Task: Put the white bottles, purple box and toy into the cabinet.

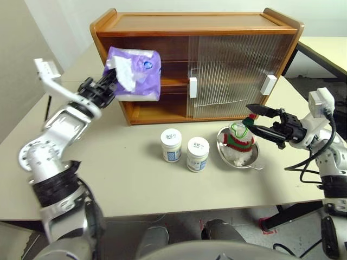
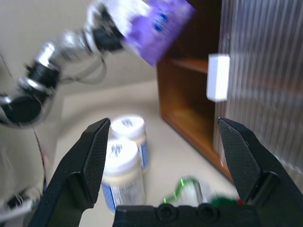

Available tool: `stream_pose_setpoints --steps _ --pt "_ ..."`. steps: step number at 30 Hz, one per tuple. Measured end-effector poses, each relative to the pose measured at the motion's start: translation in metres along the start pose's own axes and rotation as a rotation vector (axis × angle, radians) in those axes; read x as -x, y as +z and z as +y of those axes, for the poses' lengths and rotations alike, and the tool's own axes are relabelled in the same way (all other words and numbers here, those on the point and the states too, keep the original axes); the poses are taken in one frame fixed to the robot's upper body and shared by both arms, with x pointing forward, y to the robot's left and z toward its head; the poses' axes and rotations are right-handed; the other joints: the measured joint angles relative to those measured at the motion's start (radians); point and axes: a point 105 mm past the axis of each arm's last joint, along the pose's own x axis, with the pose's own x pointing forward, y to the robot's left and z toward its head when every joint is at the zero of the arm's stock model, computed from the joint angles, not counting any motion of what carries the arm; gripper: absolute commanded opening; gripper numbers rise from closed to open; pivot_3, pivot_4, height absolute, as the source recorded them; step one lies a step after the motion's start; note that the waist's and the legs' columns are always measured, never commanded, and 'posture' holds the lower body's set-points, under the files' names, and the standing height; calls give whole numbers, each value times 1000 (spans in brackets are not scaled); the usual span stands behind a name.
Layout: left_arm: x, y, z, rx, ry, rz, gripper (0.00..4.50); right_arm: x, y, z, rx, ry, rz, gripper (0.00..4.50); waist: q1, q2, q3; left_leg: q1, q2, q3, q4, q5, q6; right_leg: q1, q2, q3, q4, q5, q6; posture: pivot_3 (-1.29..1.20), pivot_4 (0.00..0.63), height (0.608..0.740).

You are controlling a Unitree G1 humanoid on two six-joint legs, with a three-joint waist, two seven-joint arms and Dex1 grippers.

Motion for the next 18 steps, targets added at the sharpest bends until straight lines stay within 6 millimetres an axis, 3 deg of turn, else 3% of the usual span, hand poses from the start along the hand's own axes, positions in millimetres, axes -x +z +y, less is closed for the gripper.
stream_pose_setpoints --steps 8,18 --pt "-13 -15 6 60 101 -64 36 0 -2 2 -6 -1 -2 4500 0 -5 3 -1 0 0 1 -2 3 1 0 0 -2 -3 5 -71 0 740" --pt "-24 -7 8 45 152 -153 36 0 -4 3 -6 4 8 4500 0 -8 5 0 -1 0 2 -3 3 3 0 0 -2 -3 6 -58 0 740"
